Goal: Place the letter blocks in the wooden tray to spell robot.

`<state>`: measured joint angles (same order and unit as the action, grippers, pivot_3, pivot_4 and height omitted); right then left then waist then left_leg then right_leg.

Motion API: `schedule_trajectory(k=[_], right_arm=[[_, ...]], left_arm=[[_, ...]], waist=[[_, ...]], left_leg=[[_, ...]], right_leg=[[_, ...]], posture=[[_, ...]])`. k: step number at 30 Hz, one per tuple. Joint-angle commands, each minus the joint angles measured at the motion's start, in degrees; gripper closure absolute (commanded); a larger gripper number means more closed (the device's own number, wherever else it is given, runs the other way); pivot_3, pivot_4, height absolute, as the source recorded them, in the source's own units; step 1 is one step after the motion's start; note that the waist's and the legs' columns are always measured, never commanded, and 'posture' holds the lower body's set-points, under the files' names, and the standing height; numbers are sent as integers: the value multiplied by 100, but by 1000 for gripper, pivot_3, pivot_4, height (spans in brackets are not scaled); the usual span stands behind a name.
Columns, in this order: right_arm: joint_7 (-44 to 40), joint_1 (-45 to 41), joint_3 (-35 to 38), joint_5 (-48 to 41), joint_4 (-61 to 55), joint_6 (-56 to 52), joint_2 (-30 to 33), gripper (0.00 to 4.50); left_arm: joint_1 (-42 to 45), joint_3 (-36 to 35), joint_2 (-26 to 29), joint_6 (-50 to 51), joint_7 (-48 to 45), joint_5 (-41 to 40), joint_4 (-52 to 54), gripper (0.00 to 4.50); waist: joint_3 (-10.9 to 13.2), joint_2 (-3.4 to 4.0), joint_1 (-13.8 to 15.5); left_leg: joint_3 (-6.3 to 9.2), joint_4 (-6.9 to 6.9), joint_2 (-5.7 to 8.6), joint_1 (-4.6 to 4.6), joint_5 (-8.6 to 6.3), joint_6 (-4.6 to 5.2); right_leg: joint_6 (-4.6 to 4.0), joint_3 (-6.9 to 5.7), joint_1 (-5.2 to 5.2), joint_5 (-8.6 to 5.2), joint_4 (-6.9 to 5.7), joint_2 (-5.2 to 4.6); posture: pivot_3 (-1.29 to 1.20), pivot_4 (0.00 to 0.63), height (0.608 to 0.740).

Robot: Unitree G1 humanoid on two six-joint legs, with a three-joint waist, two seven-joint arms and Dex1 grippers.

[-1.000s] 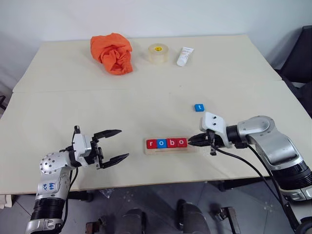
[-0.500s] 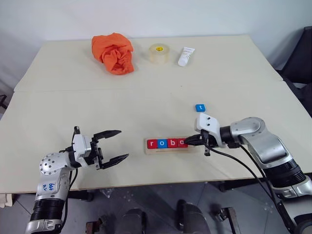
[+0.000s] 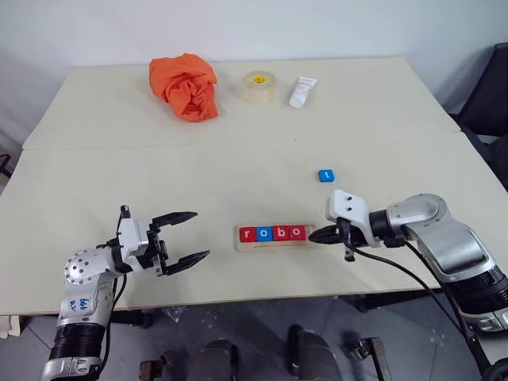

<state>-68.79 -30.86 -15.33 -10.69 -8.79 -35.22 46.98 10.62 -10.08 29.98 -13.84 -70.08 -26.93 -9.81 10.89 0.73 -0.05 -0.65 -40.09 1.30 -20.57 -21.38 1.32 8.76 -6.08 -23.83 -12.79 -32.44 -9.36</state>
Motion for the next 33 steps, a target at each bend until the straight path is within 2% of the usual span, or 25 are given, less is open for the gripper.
schedule_trajectory(k=[1,8,13,22,25,30,33], right_arm=[[87,-111,-22,56,99,156,-127,4475],[129,-325,-53,108,369,282,-312,4475],[126,-196,70,53,262,239,-207,4475],[1042,226,1150,-428,55,-413,-412,4475],[1309,488,1667,-751,-87,-737,-484,3880],[2033,775,2417,-963,-230,-693,-772,2180],[2199,954,2754,-1165,-351,-714,-816,1105]], left_arm=[[42,-6,2,-45,13,-66,79,0],[-16,-41,26,-37,31,-74,127,0],[-24,-44,8,-54,68,-61,133,0],[-34,-37,1,-95,57,-66,88,0],[30,-40,18,-109,10,-69,3,0],[194,-26,52,-133,-113,-63,-183,0],[279,-26,65,-144,-183,-63,-276,0]], waist=[[0,0,-3],[0,0,-4],[0,0,4],[0,0,3],[0,0,9],[0,0,16],[0,0,17]], left_leg=[[0,0,0,0,0,0],[0,0,1,0,0,0],[2,0,1,0,0,0],[0,0,0,0,0,0],[1,1,-2,1,0,-1],[-2,0,1,-1,0,0],[-2,0,0,0,0,0]], right_leg=[[0,0,0,0,0,0],[0,0,0,0,0,0],[0,0,0,0,0,0],[0,0,0,0,-1,0],[0,0,0,0,0,1],[0,1,0,0,-1,0],[0,1,0,0,-4,2]], posture=[[0,150,740],[0,150,740],[0,150,740],[0,150,740],[0,150,740],[0,150,740],[0,150,740]])
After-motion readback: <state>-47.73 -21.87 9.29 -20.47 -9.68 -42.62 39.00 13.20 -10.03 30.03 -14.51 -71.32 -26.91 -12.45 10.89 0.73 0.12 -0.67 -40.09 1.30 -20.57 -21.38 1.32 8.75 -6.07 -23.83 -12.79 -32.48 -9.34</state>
